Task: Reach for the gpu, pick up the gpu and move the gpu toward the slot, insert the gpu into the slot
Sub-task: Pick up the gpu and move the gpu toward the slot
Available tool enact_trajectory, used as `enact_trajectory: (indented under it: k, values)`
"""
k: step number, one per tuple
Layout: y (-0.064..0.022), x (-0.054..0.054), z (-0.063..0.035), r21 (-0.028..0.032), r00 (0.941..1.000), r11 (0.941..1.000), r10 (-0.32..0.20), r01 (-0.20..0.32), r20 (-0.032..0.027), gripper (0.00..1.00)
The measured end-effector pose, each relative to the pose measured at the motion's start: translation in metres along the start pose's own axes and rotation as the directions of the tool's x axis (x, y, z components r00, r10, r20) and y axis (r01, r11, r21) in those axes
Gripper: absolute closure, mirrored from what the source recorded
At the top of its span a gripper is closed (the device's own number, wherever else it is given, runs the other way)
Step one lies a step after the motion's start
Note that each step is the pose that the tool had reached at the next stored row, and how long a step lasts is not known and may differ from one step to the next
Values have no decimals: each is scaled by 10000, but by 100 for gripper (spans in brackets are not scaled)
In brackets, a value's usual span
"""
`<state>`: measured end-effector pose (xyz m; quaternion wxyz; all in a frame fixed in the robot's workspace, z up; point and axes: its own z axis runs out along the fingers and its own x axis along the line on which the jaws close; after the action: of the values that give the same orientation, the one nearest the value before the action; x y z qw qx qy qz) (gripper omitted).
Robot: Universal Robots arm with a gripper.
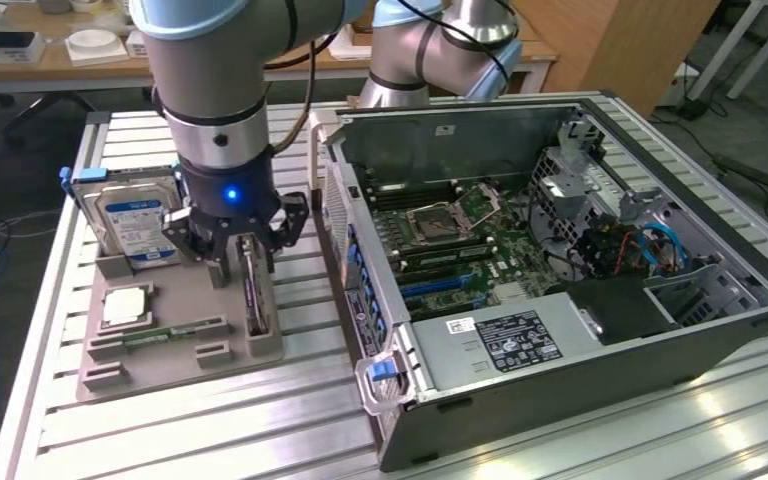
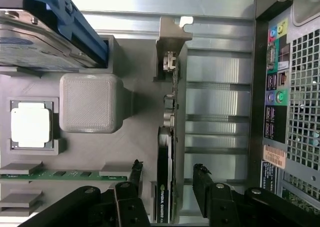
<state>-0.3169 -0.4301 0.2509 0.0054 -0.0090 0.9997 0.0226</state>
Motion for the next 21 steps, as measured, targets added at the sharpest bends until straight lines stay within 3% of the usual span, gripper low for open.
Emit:
enact_trajectory:
  k: [13, 17, 21]
  values:
    - [-8, 3, 228, 0, 10000, 10000, 1, -1, -1, 47]
    - [62, 2, 261, 0, 10000, 10000, 0, 0, -1, 47]
    - [70, 2, 303, 2, 10000, 10000, -1, 1, -9, 47]
